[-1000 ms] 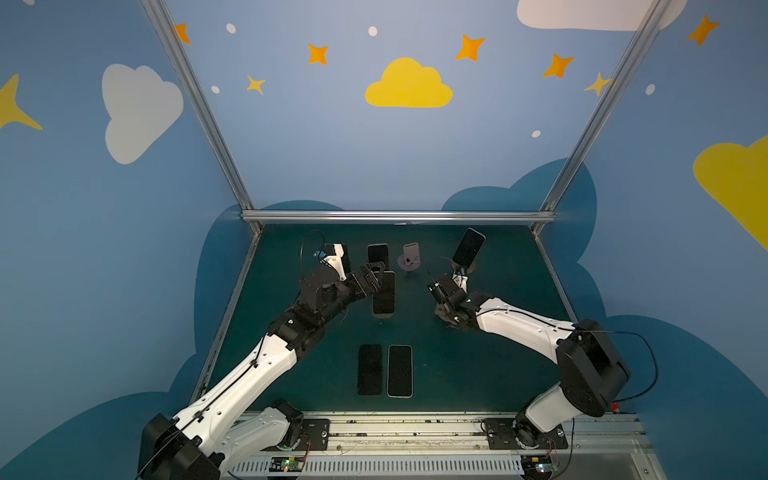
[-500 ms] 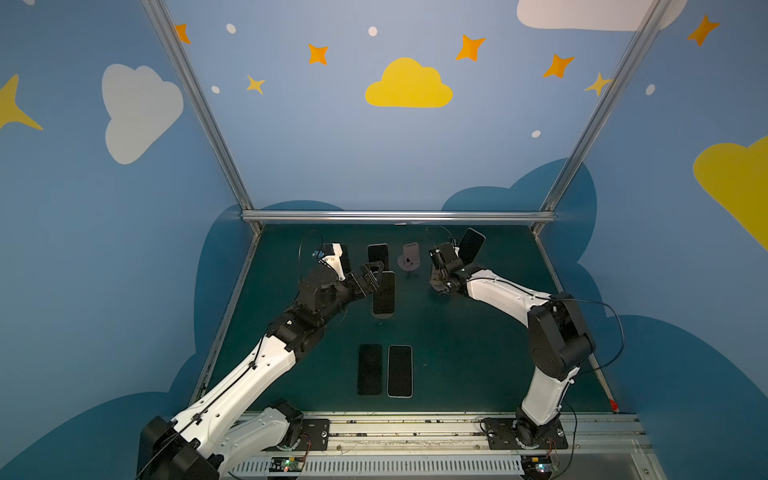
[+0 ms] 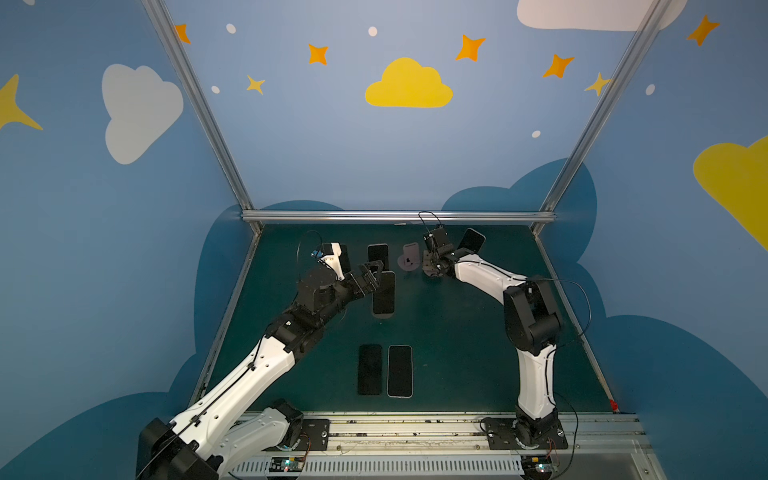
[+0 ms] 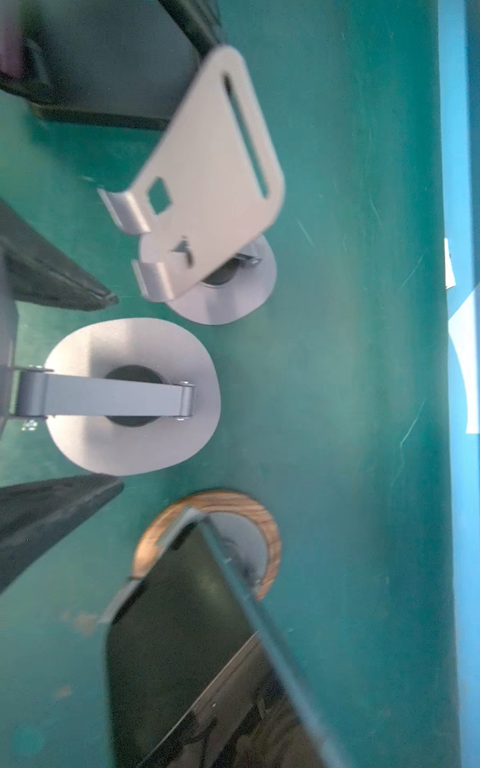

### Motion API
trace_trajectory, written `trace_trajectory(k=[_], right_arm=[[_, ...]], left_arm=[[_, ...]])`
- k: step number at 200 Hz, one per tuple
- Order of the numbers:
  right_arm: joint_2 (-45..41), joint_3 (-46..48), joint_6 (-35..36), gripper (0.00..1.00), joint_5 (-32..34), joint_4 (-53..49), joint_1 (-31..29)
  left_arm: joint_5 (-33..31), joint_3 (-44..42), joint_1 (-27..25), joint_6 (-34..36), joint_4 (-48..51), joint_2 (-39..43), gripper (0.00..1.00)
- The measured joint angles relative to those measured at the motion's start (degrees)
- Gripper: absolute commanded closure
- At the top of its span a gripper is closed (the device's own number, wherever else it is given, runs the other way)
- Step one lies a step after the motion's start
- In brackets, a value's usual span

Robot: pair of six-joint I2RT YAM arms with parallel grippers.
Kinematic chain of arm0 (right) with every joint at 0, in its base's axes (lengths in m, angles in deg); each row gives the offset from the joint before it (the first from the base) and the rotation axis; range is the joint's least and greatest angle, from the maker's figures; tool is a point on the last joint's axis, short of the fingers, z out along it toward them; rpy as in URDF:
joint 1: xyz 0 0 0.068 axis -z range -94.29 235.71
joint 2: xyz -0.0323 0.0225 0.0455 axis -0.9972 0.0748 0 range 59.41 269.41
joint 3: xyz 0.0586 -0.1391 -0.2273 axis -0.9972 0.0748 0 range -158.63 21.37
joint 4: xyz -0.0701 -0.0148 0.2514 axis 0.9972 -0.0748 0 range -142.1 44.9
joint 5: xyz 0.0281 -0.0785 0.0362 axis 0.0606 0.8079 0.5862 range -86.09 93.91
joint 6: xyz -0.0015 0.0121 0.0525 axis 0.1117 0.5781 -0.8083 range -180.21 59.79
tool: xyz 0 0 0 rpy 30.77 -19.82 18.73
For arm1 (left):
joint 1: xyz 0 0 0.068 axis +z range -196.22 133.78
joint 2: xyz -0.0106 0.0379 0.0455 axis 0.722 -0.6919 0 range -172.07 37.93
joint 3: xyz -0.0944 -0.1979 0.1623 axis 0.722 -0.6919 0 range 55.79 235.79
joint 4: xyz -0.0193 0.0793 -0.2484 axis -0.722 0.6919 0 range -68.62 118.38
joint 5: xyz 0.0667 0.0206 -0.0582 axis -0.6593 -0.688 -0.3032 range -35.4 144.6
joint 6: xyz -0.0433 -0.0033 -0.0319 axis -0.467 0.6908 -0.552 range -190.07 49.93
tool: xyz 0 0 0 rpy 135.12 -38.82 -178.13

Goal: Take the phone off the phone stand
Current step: 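Move the right gripper farther from the robot to the light-blue-framed phone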

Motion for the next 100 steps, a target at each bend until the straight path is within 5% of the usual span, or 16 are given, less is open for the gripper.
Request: trace_trajectory(k=[100], right_arm=[[6.67, -6.40, 3.26, 0.46, -1.01, 5.22, 2.89]], left_arm=[[-0.28, -0.70, 0.02, 0.04, -0.44, -0.02, 0.00]])
